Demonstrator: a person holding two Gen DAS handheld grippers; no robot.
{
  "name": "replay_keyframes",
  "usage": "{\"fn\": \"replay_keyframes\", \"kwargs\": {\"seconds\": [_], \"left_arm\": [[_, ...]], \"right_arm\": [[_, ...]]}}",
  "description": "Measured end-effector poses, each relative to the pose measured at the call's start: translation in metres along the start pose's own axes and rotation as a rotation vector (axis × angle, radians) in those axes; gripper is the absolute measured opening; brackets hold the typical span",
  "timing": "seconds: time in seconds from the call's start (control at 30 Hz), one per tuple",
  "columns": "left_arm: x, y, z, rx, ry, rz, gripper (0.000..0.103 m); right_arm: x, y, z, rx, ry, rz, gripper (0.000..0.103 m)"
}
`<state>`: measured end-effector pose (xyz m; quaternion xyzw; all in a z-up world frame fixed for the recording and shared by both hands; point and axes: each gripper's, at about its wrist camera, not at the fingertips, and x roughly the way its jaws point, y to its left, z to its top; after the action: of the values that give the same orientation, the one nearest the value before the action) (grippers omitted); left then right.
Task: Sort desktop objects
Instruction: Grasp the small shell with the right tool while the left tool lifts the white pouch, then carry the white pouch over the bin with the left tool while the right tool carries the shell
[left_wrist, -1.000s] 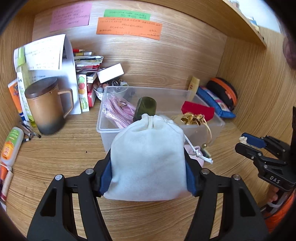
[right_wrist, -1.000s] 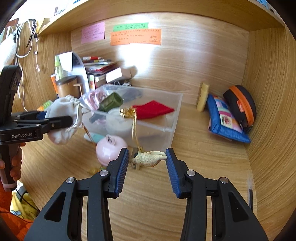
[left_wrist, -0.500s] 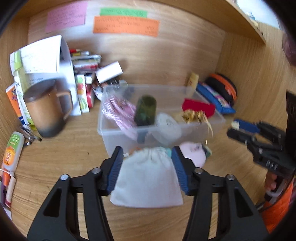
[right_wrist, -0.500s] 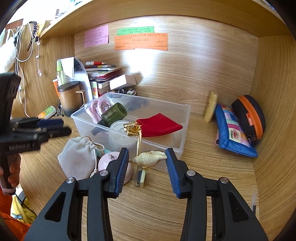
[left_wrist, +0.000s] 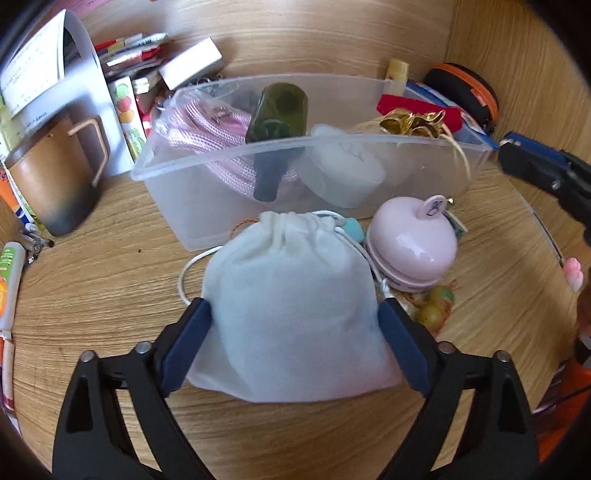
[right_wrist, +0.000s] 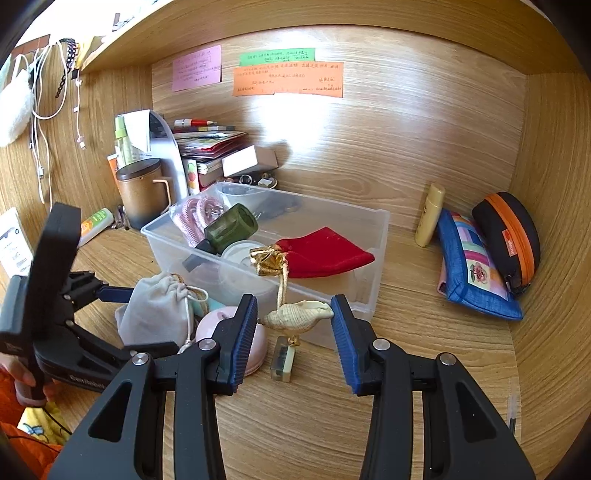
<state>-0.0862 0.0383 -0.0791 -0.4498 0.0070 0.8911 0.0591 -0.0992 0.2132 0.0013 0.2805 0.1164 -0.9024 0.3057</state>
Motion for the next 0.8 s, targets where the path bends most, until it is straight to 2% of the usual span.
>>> {"fn": "replay_keyframes", "kwargs": {"seconds": [0.07, 0.17, 0.2, 0.3, 0.43, 0.53, 0.8], "left_arm": [[0.006, -0.007, 0.001, 0.035, 0.0, 0.043, 0.094], [0.008, -0.01, 0.003, 0.071, -0.003, 0.041, 0.09], [0.007, -0.008, 0.003, 0.069, -0.013, 0.042, 0.081], [0.004, -0.002, 0.003, 0.062, -0.022, 0.016, 0.077], [-0.006, 0.0, 0.003, 0.057, -0.045, 0.002, 0.064], [-0.018, 0.006, 0.006, 0.029, -0.069, -0.031, 0.059], [-0.049, 0.022, 0.021, -0.035, -0.159, -0.097, 0.057]], "right_arm": [[-0.001, -0.001, 0.003, -0.001, -0.009, 0.0, 0.038], [-0.004, 0.001, 0.009, -0.013, -0.031, 0.0, 0.038], [-0.005, 0.002, 0.01, -0.016, -0.036, 0.002, 0.038], [-0.006, 0.004, 0.014, -0.028, -0.048, 0.003, 0.038], [-0.004, 0.005, 0.019, -0.032, -0.052, 0.006, 0.038], [-0.004, 0.005, 0.022, -0.035, -0.056, 0.006, 0.038], [-0.002, 0.011, 0.036, -0.049, -0.076, 0.004, 0.038]]}}
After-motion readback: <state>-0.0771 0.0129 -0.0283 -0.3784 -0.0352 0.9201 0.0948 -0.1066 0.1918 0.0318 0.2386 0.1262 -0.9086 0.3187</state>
